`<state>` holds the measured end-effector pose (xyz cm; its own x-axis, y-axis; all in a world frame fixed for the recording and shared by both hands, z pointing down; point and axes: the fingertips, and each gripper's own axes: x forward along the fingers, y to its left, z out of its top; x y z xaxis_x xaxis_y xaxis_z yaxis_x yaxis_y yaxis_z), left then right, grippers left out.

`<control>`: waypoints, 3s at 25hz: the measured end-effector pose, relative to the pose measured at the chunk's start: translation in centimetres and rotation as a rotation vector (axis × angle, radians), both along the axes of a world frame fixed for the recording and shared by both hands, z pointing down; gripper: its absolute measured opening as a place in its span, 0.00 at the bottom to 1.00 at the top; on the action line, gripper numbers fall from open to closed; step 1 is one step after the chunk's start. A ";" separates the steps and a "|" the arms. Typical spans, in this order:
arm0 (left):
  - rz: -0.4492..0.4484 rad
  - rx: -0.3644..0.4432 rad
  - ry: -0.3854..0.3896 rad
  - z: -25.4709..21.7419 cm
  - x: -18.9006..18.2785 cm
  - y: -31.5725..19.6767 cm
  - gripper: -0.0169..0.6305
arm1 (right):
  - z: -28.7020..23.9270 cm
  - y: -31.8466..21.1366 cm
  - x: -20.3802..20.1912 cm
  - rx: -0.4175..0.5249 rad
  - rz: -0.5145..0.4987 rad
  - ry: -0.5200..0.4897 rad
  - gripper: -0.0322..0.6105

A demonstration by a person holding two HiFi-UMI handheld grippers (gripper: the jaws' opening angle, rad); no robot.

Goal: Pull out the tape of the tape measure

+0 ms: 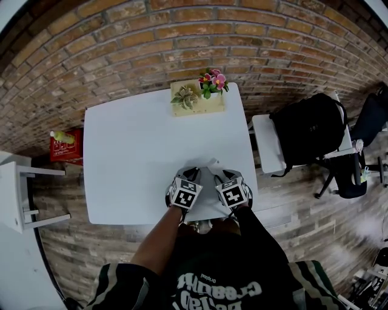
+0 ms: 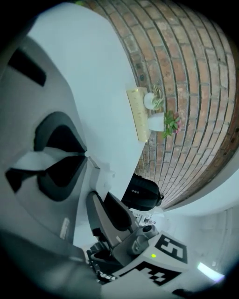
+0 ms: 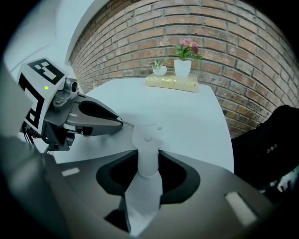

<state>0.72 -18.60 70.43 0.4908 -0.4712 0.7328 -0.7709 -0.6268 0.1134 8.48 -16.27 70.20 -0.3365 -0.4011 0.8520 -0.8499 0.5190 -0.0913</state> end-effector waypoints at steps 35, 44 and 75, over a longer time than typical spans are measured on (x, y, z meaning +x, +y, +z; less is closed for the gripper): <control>-0.084 -0.001 -0.008 -1.1 -4.7 0.2 0.08 | 0.1 -0.2 0.0 0.013 0.071 -0.007 0.28; -0.112 0.005 -0.030 -1.0 -6.3 0.3 0.08 | 0.1 0.3 0.2 0.004 0.092 0.001 0.28; -0.168 -0.073 0.042 -4.4 -10.3 0.4 0.08 | -4.4 0.8 -1.2 -0.145 0.169 -0.083 0.28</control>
